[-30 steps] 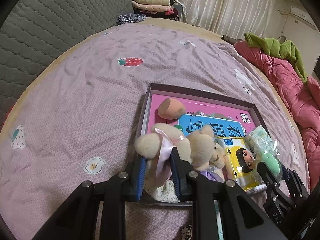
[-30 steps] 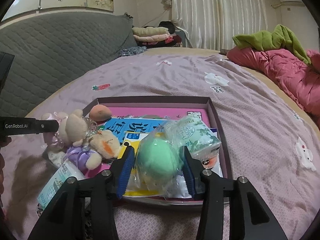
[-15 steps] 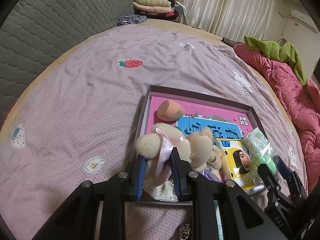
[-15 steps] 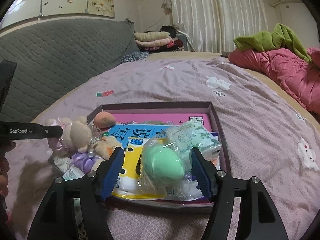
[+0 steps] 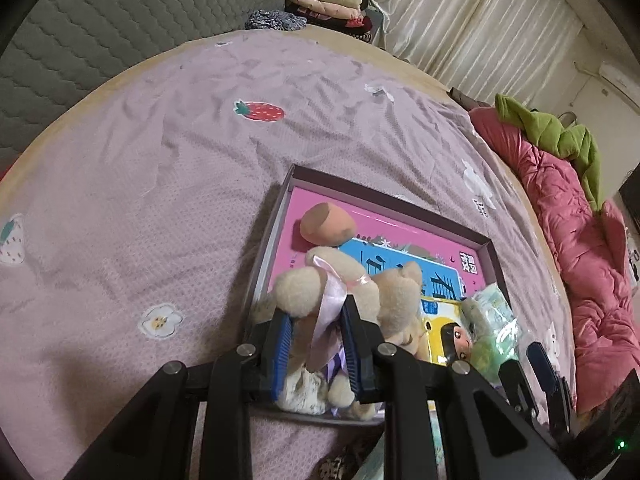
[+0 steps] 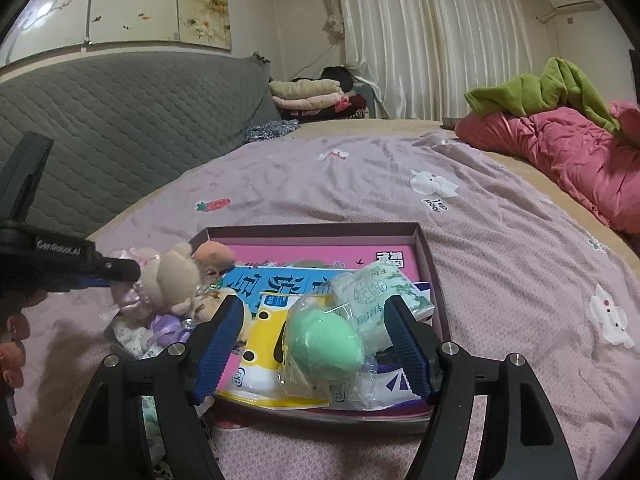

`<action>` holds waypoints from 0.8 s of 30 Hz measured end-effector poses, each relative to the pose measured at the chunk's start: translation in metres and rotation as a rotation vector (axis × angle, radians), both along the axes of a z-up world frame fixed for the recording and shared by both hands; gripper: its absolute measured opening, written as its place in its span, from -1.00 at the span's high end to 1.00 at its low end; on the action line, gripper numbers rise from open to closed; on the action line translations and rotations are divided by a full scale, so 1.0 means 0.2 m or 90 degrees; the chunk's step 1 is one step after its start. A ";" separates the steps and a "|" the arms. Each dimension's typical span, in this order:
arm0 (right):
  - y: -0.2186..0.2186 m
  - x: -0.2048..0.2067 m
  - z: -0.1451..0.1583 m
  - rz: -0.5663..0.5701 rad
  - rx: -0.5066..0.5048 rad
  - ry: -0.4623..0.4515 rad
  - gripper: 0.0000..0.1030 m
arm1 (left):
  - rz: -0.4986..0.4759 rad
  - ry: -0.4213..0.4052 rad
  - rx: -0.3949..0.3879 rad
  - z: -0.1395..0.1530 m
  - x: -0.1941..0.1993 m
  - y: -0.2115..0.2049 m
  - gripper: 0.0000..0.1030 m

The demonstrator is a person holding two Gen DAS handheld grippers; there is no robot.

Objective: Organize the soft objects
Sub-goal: 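Lower the bunny into the box with the left tool while the right tool releases the sponge there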

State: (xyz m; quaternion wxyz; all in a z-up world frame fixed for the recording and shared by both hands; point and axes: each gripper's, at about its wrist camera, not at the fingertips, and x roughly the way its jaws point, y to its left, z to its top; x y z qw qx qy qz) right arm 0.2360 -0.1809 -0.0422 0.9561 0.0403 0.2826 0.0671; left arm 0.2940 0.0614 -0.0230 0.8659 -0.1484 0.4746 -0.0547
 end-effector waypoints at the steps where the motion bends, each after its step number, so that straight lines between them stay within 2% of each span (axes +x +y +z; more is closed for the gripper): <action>1: 0.00 0.00 0.00 0.000 0.000 0.001 -0.44 | 0.000 0.004 -0.003 -0.01 0.01 0.00 0.52; 9: 0.00 -0.01 0.01 -0.008 -0.010 -0.005 -0.44 | 0.020 0.036 -0.008 -0.06 0.17 -0.03 0.47; 13: 0.00 0.00 0.00 -0.010 -0.010 -0.001 -0.44 | 0.014 0.045 0.015 -0.08 0.22 -0.04 0.44; 15: 0.00 0.00 0.00 -0.011 -0.011 -0.001 -0.44 | -0.004 0.057 0.041 -0.10 0.23 -0.06 0.43; 17: -0.01 0.00 0.00 -0.012 -0.011 -0.002 -0.44 | -0.018 0.050 0.067 -0.11 0.22 -0.08 0.41; 24: -0.02 0.00 0.00 -0.018 -0.007 -0.001 -0.45 | -0.029 0.035 0.075 -0.11 0.21 -0.09 0.39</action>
